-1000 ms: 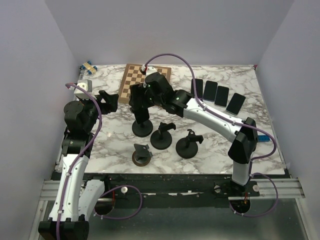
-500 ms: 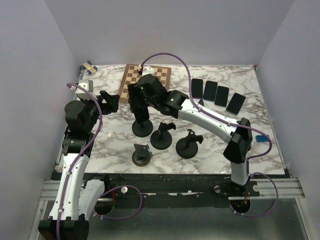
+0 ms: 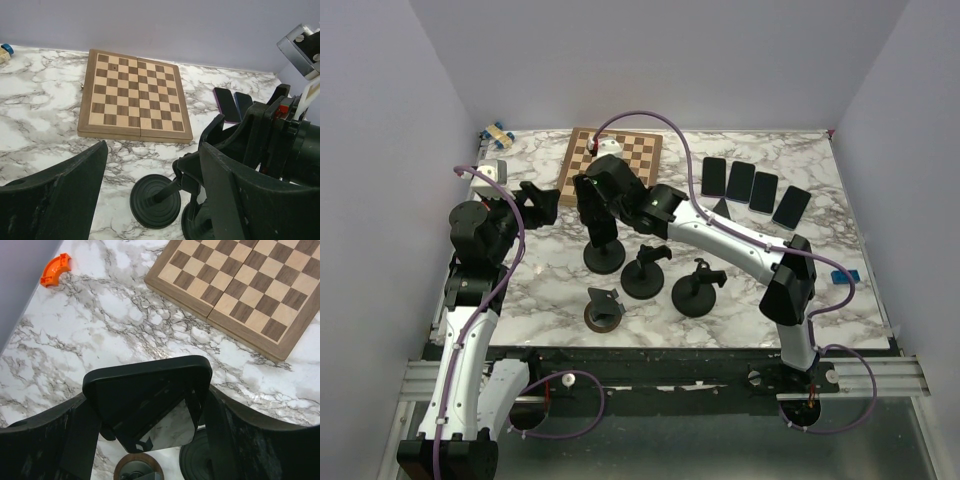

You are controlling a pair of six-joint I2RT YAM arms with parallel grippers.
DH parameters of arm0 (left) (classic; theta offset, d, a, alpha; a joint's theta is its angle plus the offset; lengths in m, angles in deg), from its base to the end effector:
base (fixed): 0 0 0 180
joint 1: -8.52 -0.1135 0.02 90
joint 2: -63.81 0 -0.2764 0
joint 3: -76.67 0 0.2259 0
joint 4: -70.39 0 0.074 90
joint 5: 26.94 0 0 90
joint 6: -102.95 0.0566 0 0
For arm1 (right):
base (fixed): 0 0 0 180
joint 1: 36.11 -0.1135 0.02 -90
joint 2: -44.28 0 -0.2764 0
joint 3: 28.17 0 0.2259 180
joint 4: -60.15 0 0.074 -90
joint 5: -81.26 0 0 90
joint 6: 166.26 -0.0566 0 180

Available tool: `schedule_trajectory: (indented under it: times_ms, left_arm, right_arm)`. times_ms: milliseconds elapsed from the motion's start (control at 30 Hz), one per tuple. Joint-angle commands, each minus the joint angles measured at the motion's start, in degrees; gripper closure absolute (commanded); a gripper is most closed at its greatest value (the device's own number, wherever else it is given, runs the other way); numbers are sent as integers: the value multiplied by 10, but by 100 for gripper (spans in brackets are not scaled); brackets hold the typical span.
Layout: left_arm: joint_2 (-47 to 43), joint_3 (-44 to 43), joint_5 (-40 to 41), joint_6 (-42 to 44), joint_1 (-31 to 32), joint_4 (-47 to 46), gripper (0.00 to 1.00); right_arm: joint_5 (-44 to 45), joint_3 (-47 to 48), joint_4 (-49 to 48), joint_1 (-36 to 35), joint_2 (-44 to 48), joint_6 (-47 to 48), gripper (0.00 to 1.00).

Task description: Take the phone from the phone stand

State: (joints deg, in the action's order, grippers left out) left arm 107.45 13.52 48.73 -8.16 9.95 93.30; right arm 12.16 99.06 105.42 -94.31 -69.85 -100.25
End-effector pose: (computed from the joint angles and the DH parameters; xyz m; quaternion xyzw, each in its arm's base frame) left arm 0.1611 -0.0180 0.3721 -0.0391 0.7261 -0.2220 0.6496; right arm 0.2598 0.3807 0.3494 -0.1694 0.8485 0.1929 0.4627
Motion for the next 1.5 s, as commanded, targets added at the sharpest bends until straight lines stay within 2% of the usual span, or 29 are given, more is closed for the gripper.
schedule_trajectory:
  times_ms: [0,167,200,233,433,633,700,867,933,1033,1133,1200,1333,1467]
  left_arm:
    - [1,7,-28,-5,-5,-20,18]
    - [24,6,-85,-10,-5,-38,26]
    - [29,6,-101,-14,-5,-44,28]
    - [36,6,-116,-17,-5,-52,32]
    - [62,14,-207,-38,-5,-103,47]
    - [95,2,-243,-47,-1,-99,53]
    - [108,-5,-247,-43,4,-89,52]
    - [139,-18,-278,-35,33,-78,37]
    - [149,-24,-282,-28,48,-76,35]
    - [162,-26,-281,-25,59,-76,36]
    - [178,-35,-272,-19,62,-50,48]
    - [190,-40,-271,-12,64,-43,51]
    - [202,-44,-273,-6,72,-44,51]
    - [208,-45,-256,0,78,-38,46]
  right_arm:
    - [36,6,2,-6,1,-3,57]
    - [20,-52,-51,-1,43,0,93]
    - [10,-56,-55,4,47,-3,98]
    - [-12,-60,-57,13,51,-9,99]
    - [-103,-98,-80,69,69,-46,99]
    - [-175,-129,-100,117,84,-86,99]
    - [-178,-128,-100,120,83,-87,99]
    - [-189,-122,-100,127,79,-92,99]
    - [-198,-118,-100,128,76,-94,99]
    - [-205,-118,-101,128,73,-97,99]
    - [-228,-128,-110,128,77,-100,99]
    - [-233,-132,-114,127,80,-99,99]
    - [-244,-132,-117,128,79,-99,99]
    - [-252,-135,-119,128,81,-99,99]
